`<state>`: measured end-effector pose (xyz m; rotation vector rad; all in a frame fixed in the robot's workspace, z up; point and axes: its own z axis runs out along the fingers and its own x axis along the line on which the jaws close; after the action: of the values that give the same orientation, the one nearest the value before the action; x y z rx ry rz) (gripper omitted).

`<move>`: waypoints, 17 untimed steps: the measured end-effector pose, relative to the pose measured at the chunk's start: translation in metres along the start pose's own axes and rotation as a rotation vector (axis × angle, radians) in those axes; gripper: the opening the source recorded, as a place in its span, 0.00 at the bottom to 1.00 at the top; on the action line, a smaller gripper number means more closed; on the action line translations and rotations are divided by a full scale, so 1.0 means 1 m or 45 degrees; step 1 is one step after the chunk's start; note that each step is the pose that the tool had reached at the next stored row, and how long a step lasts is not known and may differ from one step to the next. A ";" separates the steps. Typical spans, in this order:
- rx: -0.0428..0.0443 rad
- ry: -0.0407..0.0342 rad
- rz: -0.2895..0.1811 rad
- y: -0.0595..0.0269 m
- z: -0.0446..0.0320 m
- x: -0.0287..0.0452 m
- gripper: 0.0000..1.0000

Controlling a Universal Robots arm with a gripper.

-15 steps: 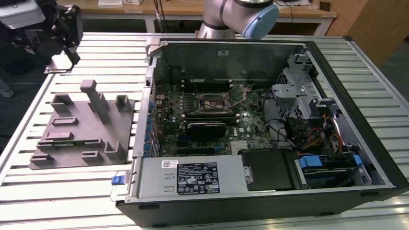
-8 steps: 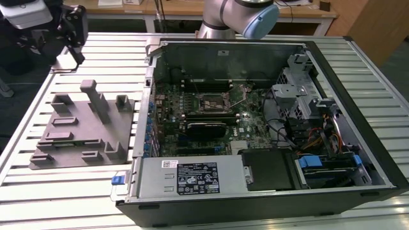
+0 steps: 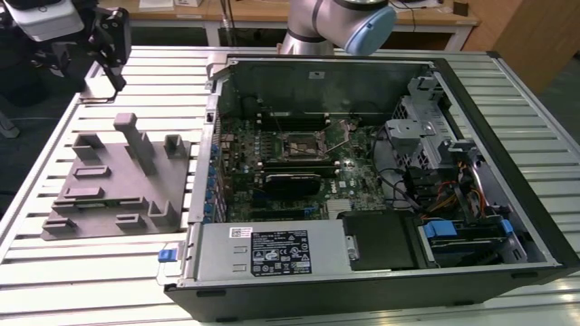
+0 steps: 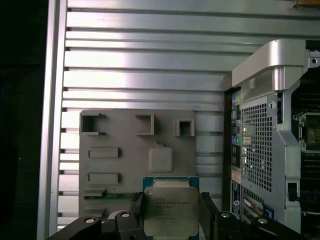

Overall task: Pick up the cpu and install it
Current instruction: 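Pick up the cpu and move it towards the insertion slot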

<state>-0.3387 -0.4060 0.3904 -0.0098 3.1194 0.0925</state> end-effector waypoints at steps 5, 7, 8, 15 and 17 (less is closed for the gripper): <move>0.000 0.0000 0.000 0.0000 0.0002 -0.0091 0.53; 0.000 0.0000 0.000 -0.0001 0.0003 -0.0127 0.53; 0.000 0.0001 0.000 -0.0001 0.0003 -0.0145 0.53; 0.000 0.0003 0.000 -0.0002 0.0007 -0.0340 0.53; 0.000 0.0000 0.000 -0.0002 0.0008 -0.0386 0.53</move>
<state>-0.3001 -0.4059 0.3903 -0.0098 3.1195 0.0926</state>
